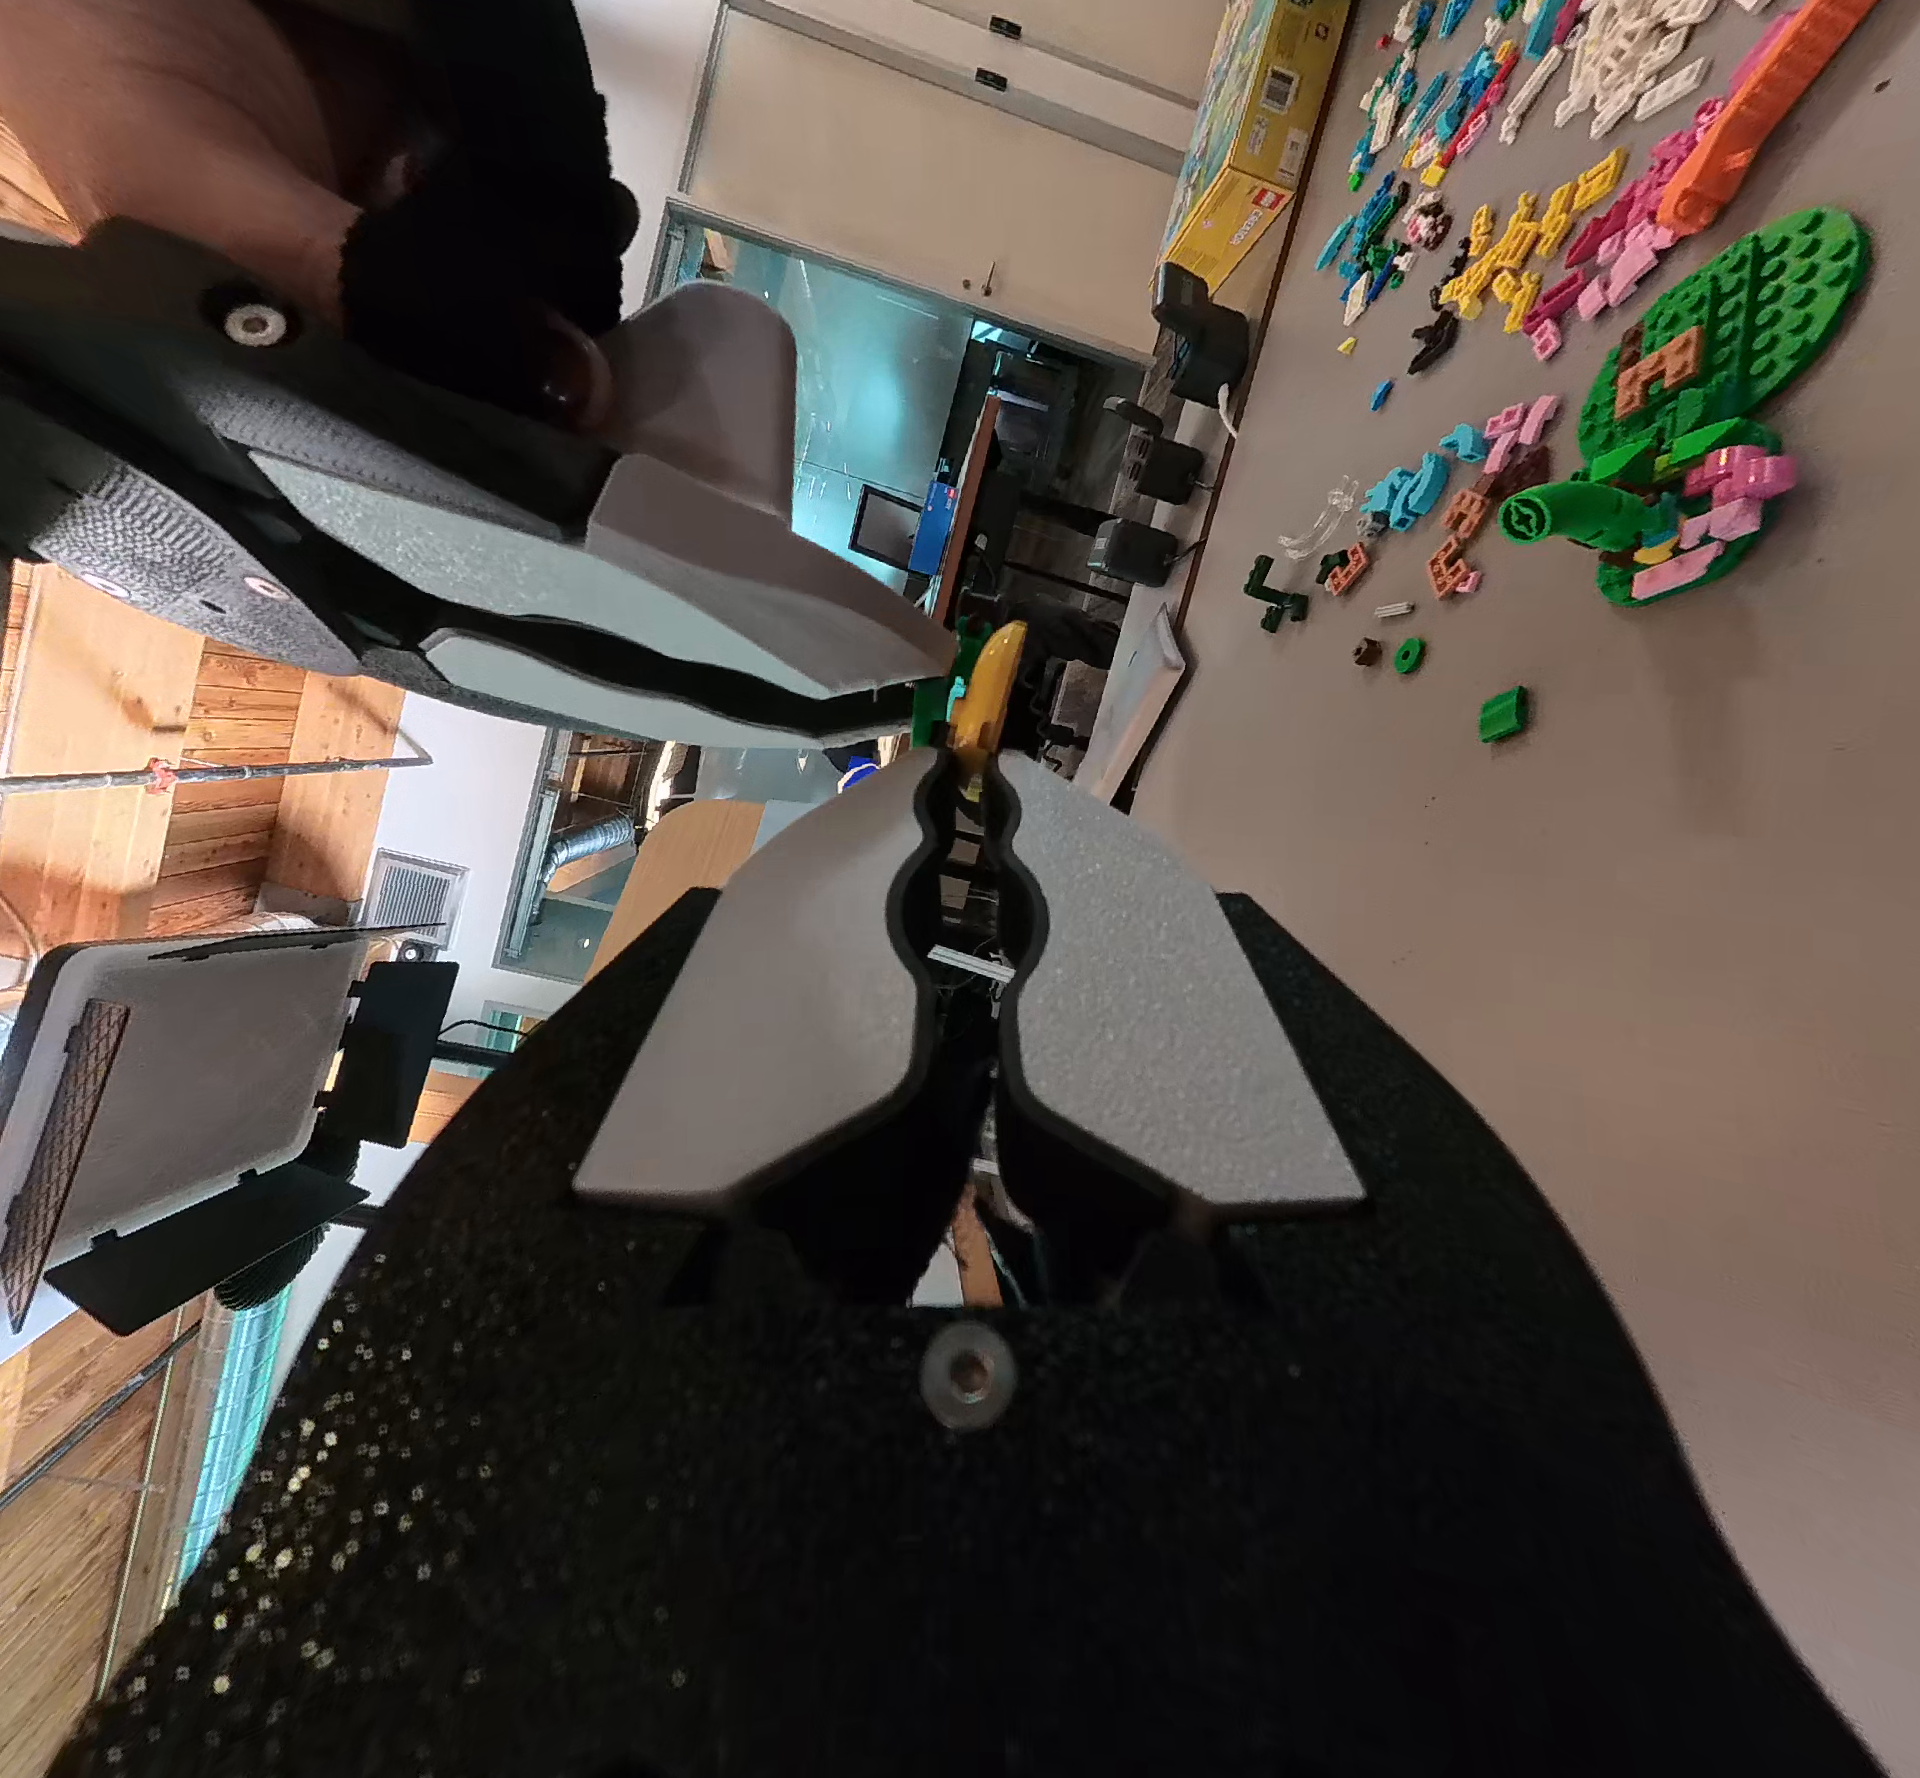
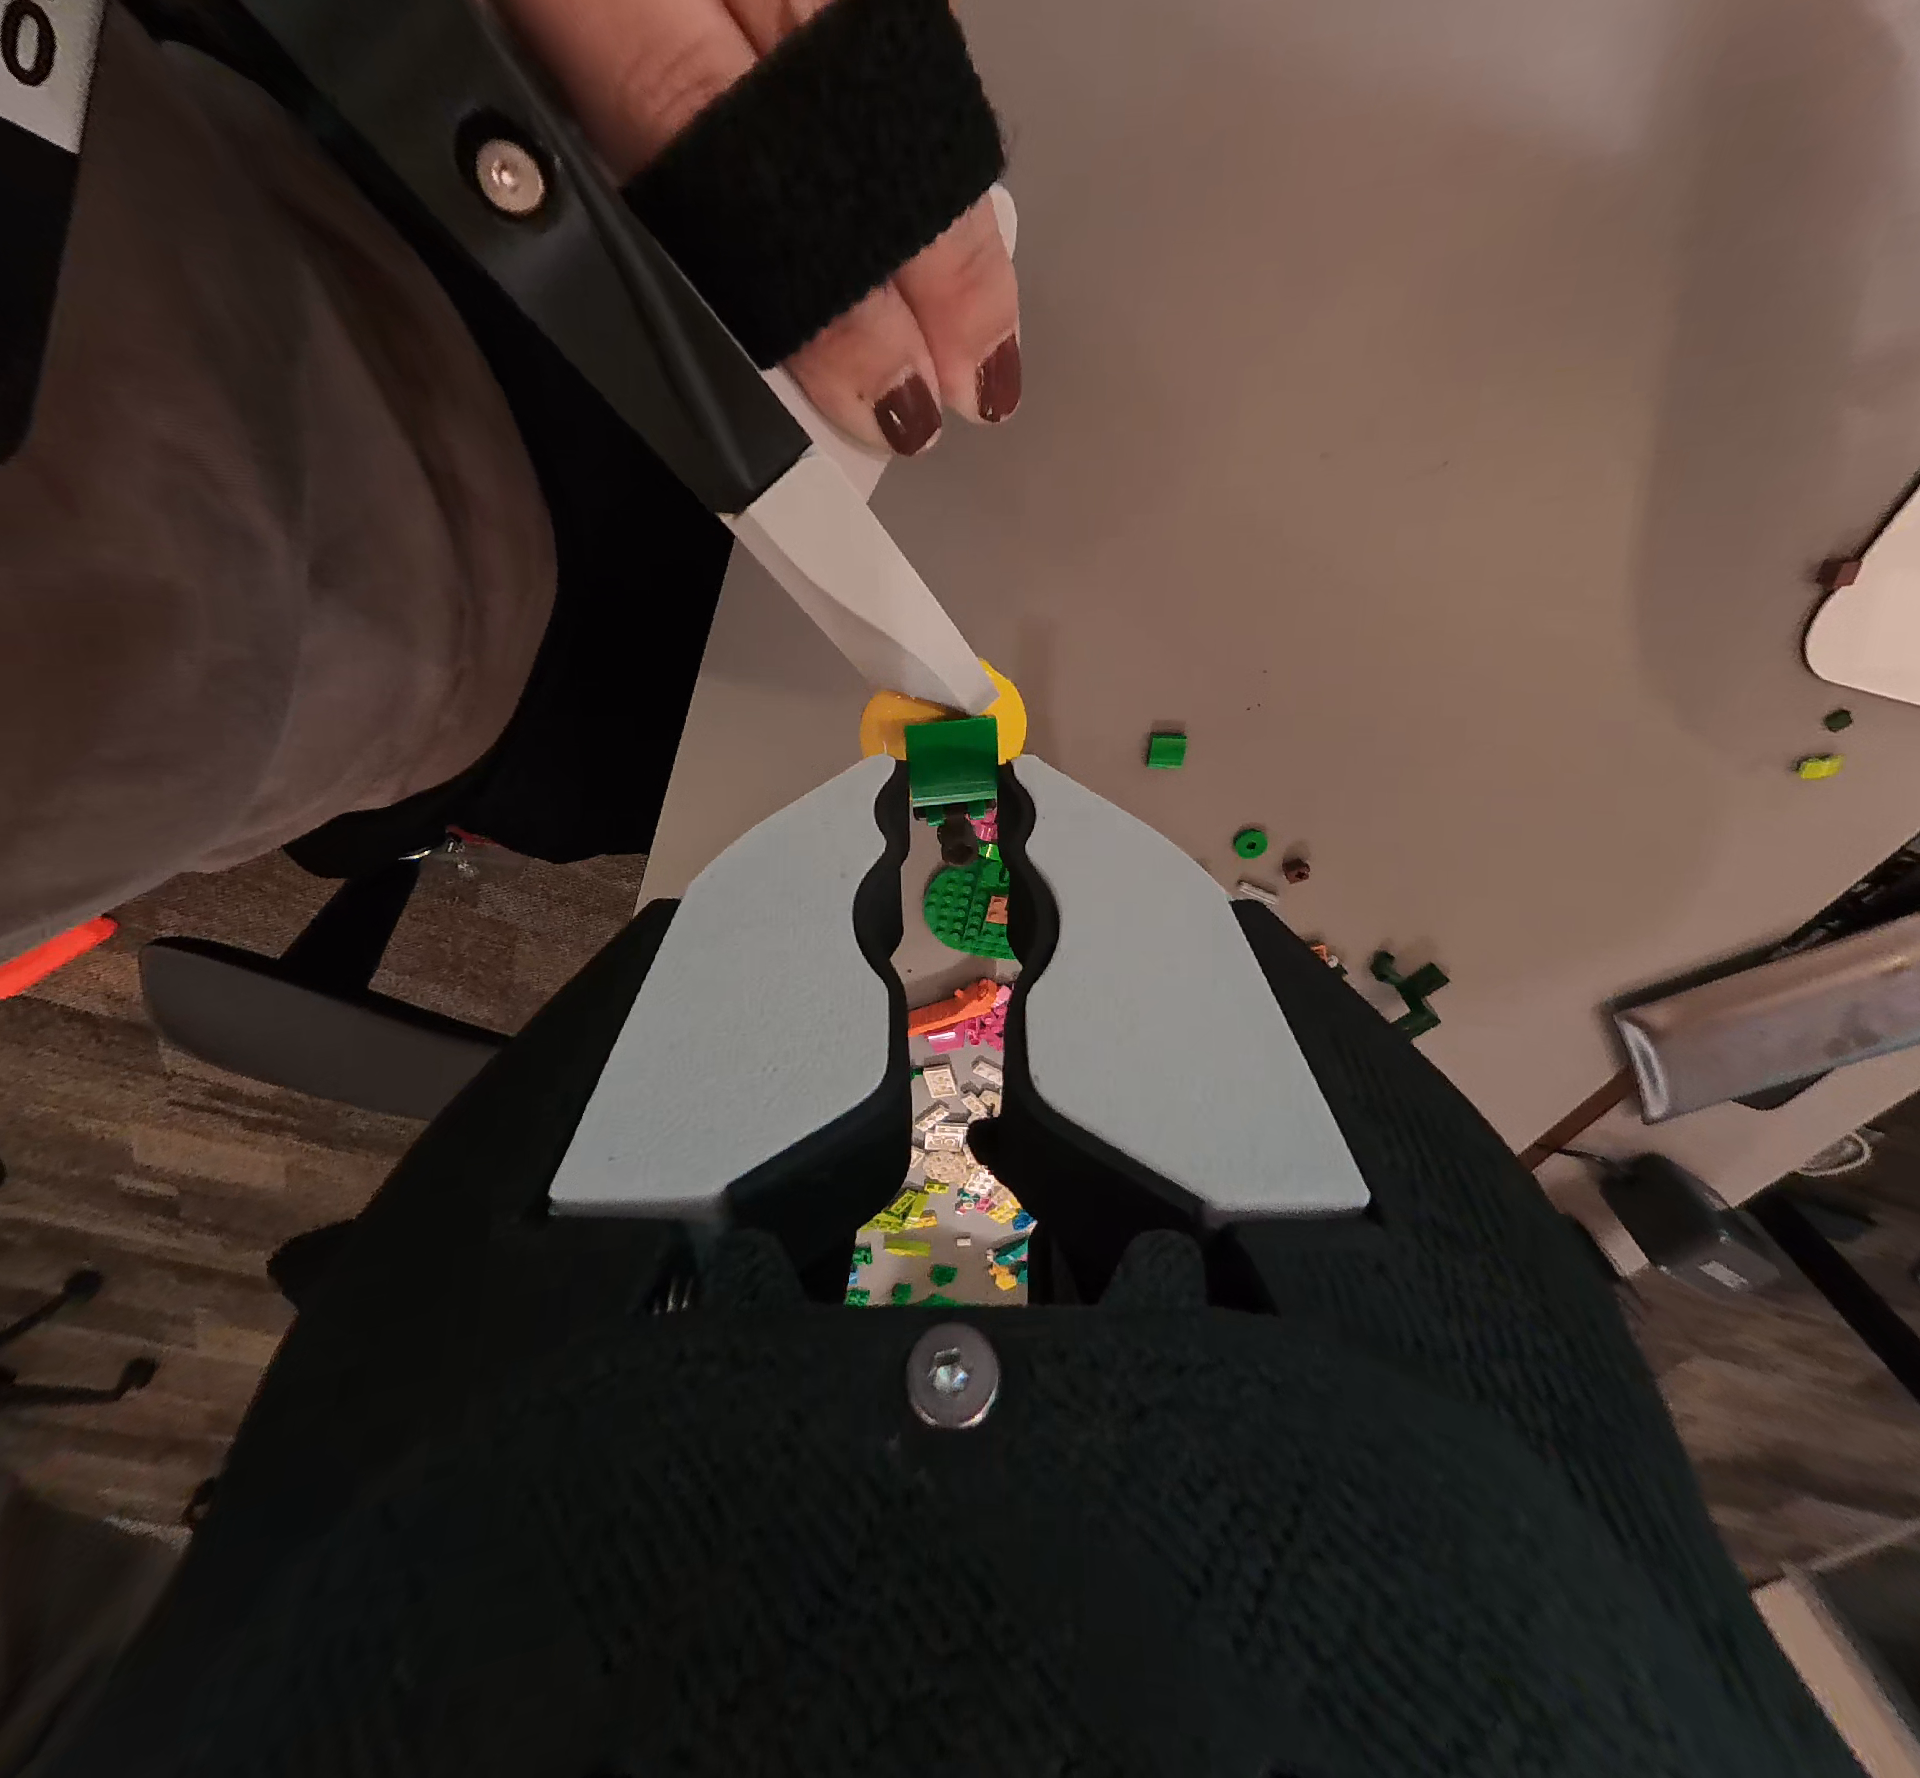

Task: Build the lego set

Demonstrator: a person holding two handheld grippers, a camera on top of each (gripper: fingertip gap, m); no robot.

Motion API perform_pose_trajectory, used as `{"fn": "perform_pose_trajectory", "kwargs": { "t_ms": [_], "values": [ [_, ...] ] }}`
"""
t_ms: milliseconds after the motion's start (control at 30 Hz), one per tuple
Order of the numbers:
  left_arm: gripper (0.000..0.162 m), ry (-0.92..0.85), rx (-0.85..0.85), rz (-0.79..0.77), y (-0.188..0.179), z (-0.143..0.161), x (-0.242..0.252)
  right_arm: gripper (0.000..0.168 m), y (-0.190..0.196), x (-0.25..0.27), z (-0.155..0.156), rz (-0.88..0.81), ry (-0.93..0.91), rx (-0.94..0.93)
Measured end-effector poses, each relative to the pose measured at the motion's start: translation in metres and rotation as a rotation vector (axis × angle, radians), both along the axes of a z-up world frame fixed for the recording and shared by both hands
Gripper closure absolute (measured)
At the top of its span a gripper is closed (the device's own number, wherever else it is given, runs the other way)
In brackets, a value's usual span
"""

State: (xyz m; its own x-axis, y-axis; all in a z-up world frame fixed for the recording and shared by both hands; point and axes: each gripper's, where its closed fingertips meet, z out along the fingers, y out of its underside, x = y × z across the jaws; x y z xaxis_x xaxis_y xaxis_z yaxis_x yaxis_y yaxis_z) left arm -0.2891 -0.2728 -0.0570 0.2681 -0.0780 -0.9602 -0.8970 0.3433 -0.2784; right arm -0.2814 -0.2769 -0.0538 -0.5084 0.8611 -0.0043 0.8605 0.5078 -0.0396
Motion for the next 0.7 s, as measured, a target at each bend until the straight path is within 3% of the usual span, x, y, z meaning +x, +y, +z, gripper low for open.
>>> {"fn": "perform_pose_trajectory", "kwargs": {
  "t_ms": [500,700],
  "values": [
    [0.158,-0.002,-0.002,-0.012,-0.0007,-0.0005,0.0017,0.150,-0.0005,0.0005,0.0006,-0.029,-0.006,-0.012],
    [0.158,-0.011,-0.008,-0.002,0.0003,-0.0008,-0.0011,0.135,0.0005,0.0033,0.0062,-0.014,0.019,0.004]
  ]
}}
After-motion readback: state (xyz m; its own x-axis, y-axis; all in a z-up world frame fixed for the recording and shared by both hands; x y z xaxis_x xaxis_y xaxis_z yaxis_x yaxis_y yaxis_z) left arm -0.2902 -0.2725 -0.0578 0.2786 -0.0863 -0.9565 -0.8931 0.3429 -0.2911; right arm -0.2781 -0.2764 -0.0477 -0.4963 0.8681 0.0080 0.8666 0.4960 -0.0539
